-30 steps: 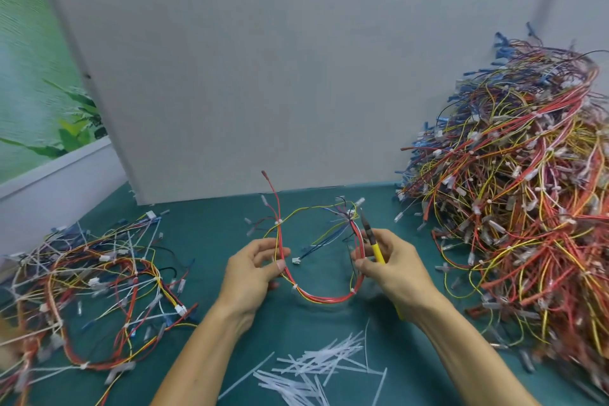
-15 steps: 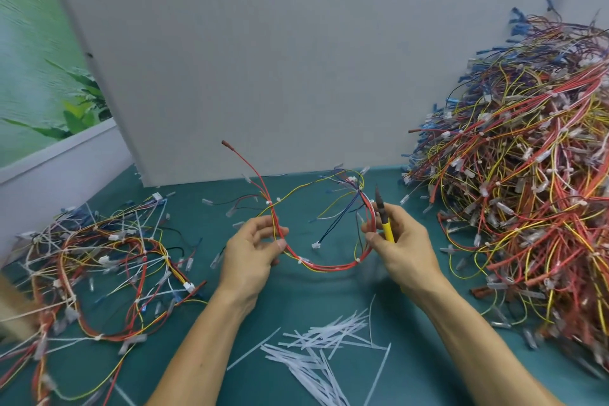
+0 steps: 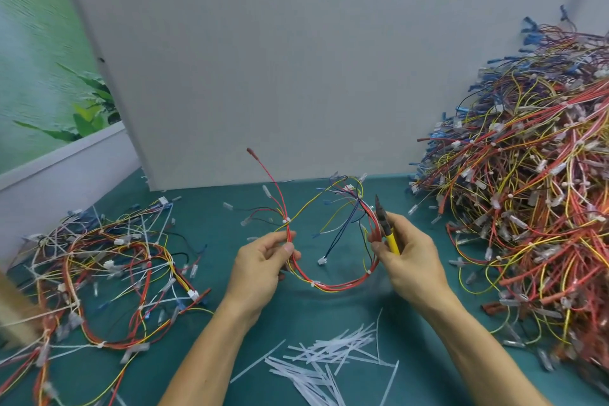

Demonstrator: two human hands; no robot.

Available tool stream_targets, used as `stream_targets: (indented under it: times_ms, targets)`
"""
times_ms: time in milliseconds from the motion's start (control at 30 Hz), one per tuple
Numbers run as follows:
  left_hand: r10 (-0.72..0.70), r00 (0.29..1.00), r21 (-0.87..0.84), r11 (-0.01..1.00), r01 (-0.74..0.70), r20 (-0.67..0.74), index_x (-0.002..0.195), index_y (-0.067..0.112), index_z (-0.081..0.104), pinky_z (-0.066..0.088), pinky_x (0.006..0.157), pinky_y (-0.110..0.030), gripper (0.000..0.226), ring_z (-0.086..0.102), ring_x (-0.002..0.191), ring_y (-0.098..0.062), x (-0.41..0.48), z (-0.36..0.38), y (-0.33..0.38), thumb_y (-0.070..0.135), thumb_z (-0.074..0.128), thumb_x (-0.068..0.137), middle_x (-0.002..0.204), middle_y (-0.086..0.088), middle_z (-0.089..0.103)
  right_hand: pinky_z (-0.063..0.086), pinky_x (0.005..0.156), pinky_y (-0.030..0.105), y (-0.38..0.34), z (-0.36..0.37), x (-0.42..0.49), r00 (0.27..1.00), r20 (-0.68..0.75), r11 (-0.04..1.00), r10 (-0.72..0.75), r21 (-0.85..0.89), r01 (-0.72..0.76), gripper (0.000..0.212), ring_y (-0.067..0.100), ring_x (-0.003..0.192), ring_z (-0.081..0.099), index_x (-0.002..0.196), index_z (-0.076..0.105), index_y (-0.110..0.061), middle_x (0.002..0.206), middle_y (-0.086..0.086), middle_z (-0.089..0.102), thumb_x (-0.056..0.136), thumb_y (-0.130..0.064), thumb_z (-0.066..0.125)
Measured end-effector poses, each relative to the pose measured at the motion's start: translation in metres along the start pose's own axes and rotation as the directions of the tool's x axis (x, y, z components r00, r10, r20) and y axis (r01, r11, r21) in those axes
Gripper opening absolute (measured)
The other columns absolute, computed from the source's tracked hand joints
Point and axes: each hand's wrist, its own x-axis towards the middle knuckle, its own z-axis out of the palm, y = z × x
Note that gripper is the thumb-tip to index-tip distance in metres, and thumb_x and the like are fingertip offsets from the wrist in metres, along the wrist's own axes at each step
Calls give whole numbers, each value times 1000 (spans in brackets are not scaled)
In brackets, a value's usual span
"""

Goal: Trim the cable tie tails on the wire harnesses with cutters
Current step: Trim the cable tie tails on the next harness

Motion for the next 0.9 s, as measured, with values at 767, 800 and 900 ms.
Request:
stream_targets:
  times_ms: [767,800,900]
  targets:
    - [-152,956,-20,988,152,-249,101,14,66,47,48,-28,20,60,60,-14,10,6,-16,2,56,88,69,2,69,46,71,34,-5,-10,-5,901,42,734,432,-597,-324,13,28,88,56,85,49,-21,90,4,60,81,-28,59]
    - [-168,955,-48,986,161,-244,101,15,65,46,46,-26,19,60,61,-15,9,7,-16,3,56,89,70,0,69,47,76,36,-5,-10,-5,898,48,704,437,-641,-308,16,30,93,55,88,49,-21,96,4,59,84,-33,58]
    - [-102,973,-23,995,100,-205,100,27,62,46,52,-30,27,56,60,-15,7,9,-14,3,57,89,65,2,67,42,76,37,-14,-6,-8,946,-1,666,323,-711,-228,22,33,104,55,94,44,-18,108,5,55,92,-39,51]
